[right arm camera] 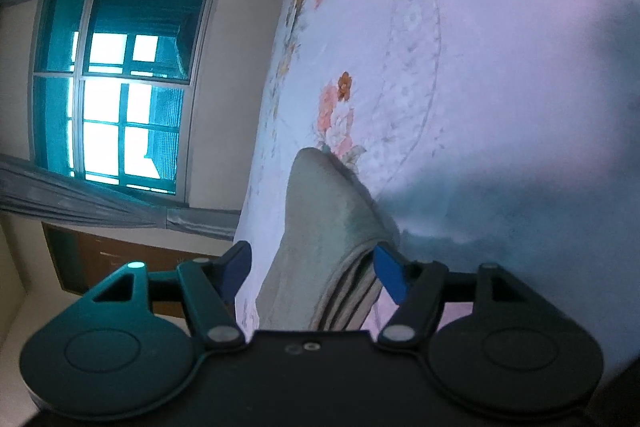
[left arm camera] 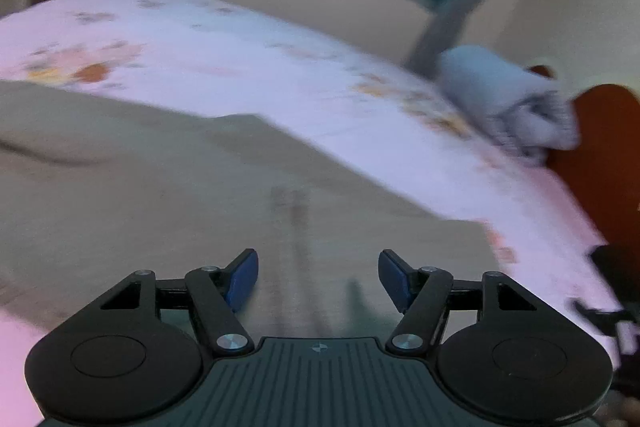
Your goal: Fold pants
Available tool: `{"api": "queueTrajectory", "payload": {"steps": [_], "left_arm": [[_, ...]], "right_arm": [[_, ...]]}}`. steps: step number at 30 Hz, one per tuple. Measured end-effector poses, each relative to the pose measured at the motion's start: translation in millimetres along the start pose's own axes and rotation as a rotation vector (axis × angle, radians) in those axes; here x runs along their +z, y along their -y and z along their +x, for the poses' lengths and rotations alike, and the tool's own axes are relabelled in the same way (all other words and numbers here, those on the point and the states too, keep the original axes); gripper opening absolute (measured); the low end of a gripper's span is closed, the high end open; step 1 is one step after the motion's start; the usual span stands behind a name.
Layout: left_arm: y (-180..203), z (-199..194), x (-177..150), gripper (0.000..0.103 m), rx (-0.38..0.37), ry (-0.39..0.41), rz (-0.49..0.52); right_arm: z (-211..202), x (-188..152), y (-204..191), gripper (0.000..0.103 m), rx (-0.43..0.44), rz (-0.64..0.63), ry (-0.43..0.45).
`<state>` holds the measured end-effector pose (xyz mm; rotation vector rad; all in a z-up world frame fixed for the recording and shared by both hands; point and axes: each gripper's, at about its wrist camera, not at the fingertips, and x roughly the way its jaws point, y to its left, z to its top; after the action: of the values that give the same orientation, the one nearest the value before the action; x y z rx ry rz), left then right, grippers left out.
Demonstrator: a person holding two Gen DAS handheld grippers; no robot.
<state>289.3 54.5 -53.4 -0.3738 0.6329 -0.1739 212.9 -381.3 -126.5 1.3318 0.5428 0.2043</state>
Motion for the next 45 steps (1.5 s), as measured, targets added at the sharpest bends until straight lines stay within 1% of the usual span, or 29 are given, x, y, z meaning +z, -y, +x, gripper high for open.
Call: {"api": "queueTrajectory", "payload": {"steps": [1,2,4,6,8,10,12,13,14,15,16,18,20,23,25,26,27,28,30,33,34,35,36,38,39,40,42,44,45], "left_arm": [[4,3,1,0.066,-0.024,-0.011,0.014],[6,9,2,0.066,-0.023,-0.033,0.018],[1,26,0,0.065,-0.037,-0.104,-0.03],[-4,36,-5,0.065,-0.035,-0.144,-0.076],[-4,37,-6,0.065,-0.064,-0.141,-0.087],[-6,41,-7,0.065,-0.067,-0.152,-0.098],[-16,46,-7,0.064,-0.089,-0.154,-0.173],[-17,47,-10,0.046,-0.092,-0.155,-0.197],[-18,48,-10,0.028,-0.076,-0.158,-0.204],[-19,50,-11,0.004,-0.063,-0.17,-0.204],[-22,49,-12,0.004,-0.085,-0.167,-0.221],[-18,42,-13,0.004,-0.096,-0.141,-0.179],[-15,32,-11,0.004,-0.113,-0.109,-0.159],[-15,23,-6,0.004,-0.109,-0.073,-0.135],[-20,23,-7,0.004,-0.078,-0.057,-0.138],[-25,25,-9,0.004,-0.073,-0.065,-0.147],[-29,34,-11,0.004,-0.064,-0.103,-0.155],[-30,41,-14,0.004,-0.047,-0.113,-0.151],[-35,45,-19,0.004,-0.05,-0.102,-0.172],[-31,39,-13,0.004,-0.053,-0.089,-0.169],[-26,33,-8,0.004,-0.062,-0.062,-0.143],[-22,29,-4,0.004,-0.055,-0.045,-0.106],[-19,31,-1,0.004,-0.047,-0.049,-0.085],[-24,44,-3,0.004,-0.023,-0.106,-0.079],[-27,51,-6,0.005,-0.01,-0.122,-0.07],[-31,54,-9,0.008,-0.016,-0.122,-0.083],[-34,50,-8,0.009,-0.033,-0.122,-0.106],[-29,44,-5,0.018,-0.013,-0.118,-0.097],[-25,38,-3,0.037,0.008,-0.108,-0.069]], "right_arm": [[1,0,0,0.061,-0.003,0.003,0.004],[2,-1,0,0.061,-0.003,0.001,0.007],[2,-2,-1,0.061,-0.005,-0.005,0.005],[2,-1,-1,0.061,-0.003,-0.005,0.005],[-1,0,0,0.061,-0.003,0.0,0.014],[-2,1,2,0.061,-0.002,0.007,0.02],[0,1,2,0.061,-0.008,0.001,0.021],[1,0,1,0.061,-0.01,-0.006,0.02],[1,0,0,0.061,-0.011,-0.01,0.019],[1,-1,0,0.061,-0.012,-0.013,0.018],[1,-1,0,0.061,-0.014,-0.014,0.017],[1,0,1,0.061,-0.013,-0.008,0.017],[0,1,2,0.061,-0.011,-0.002,0.021],[0,0,0,0.061,-0.009,-0.012,0.018],[0,0,0,0.061,-0.009,-0.02,0.015],[0,0,0,0.061,-0.009,-0.019,0.015],[-1,0,0,0.061,-0.007,-0.016,0.016],[-1,0,0,0.061,-0.007,-0.015,0.018],[-1,1,0,0.061,-0.008,-0.013,0.018],[-1,1,-1,0.061,-0.009,-0.02,0.016],[-1,1,-1,0.062,-0.01,-0.022,0.015],[0,1,0,0.062,-0.009,-0.023,0.014],[0,1,0,0.062,-0.008,-0.024,0.013],[2,1,-1,0.062,-0.012,-0.027,0.01],[2,1,-1,0.062,-0.012,-0.027,0.009],[3,0,-1,0.062,-0.011,-0.026,0.009],[2,1,-1,0.062,-0.01,-0.021,0.008],[0,2,0,0.063,-0.001,-0.019,0.01],[-1,2,0,0.064,0.002,-0.018,0.013]]}}
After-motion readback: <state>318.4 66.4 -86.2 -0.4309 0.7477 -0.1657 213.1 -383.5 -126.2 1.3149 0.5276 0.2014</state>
